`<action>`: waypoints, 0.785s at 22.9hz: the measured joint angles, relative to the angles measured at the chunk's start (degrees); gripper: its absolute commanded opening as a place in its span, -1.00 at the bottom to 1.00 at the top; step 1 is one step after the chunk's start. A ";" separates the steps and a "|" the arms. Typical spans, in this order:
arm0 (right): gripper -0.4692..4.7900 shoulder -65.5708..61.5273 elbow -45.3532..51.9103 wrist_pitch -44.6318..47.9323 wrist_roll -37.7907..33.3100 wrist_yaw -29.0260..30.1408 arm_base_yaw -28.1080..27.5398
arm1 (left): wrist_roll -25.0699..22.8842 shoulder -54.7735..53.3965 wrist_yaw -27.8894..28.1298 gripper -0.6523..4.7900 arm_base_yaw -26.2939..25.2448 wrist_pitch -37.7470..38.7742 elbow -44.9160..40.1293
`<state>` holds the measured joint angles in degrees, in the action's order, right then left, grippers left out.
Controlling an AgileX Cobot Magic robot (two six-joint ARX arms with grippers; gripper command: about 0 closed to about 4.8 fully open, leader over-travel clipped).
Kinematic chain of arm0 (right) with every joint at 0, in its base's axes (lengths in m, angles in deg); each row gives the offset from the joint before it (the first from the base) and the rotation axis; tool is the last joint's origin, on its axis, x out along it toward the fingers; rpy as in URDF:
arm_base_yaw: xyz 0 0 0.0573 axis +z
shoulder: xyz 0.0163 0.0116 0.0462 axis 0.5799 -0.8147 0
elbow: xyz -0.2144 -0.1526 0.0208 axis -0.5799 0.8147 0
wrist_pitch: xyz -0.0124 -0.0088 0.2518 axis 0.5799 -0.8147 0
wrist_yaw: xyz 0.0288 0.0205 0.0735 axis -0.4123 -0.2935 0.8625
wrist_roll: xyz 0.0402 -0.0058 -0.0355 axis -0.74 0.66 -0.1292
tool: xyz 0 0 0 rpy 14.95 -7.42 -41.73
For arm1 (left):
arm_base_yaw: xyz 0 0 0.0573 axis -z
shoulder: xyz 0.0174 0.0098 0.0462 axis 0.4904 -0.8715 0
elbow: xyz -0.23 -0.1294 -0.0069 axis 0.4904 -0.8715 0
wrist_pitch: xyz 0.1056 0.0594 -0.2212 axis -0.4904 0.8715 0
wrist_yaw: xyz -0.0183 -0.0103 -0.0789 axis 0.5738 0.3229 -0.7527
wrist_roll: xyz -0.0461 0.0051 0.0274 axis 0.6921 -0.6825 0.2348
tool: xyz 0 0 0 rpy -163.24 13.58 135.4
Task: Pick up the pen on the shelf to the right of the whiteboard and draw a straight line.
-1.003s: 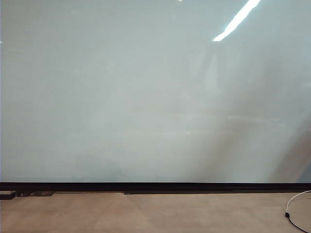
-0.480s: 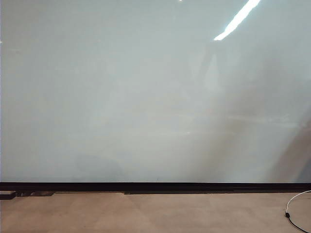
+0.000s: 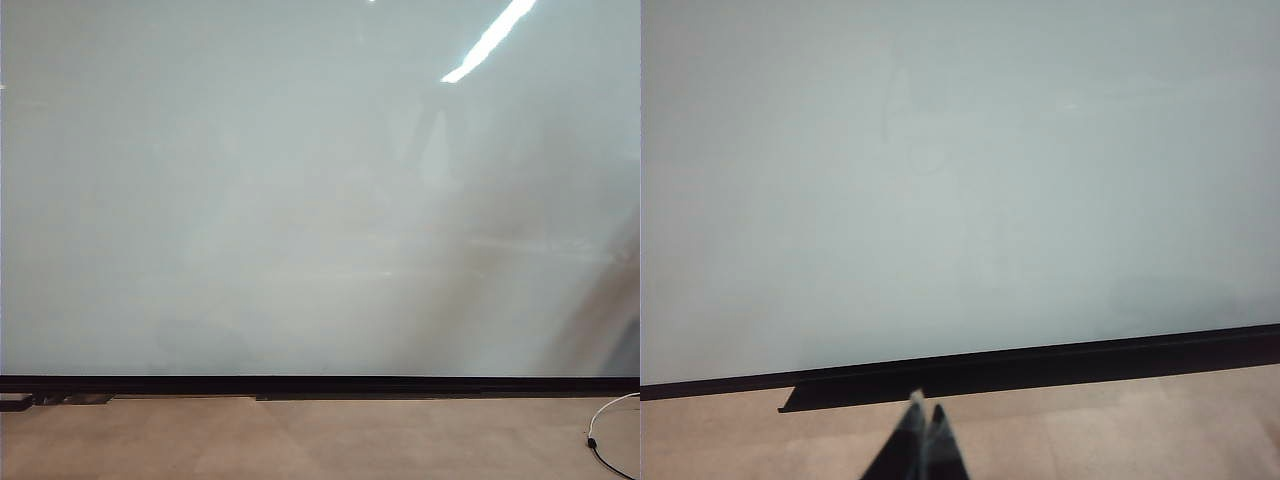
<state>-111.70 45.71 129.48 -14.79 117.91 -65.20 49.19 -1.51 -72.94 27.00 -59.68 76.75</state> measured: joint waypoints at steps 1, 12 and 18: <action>0.41 0.00 0.00 0.02 -0.02 -0.24 -0.07 | 0.00 0.00 0.00 -0.78 0.00 0.02 0.00; 0.41 0.15 0.02 0.02 -0.04 -0.90 -0.74 | 0.00 0.00 0.00 -0.78 0.00 0.02 0.00; 0.41 0.15 0.00 0.02 -0.20 -1.03 -0.74 | 0.00 0.00 0.00 -0.78 0.00 0.02 0.00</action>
<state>-111.55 45.71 129.50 -14.98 116.88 -65.95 49.19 -1.51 -72.94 27.00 -59.66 76.75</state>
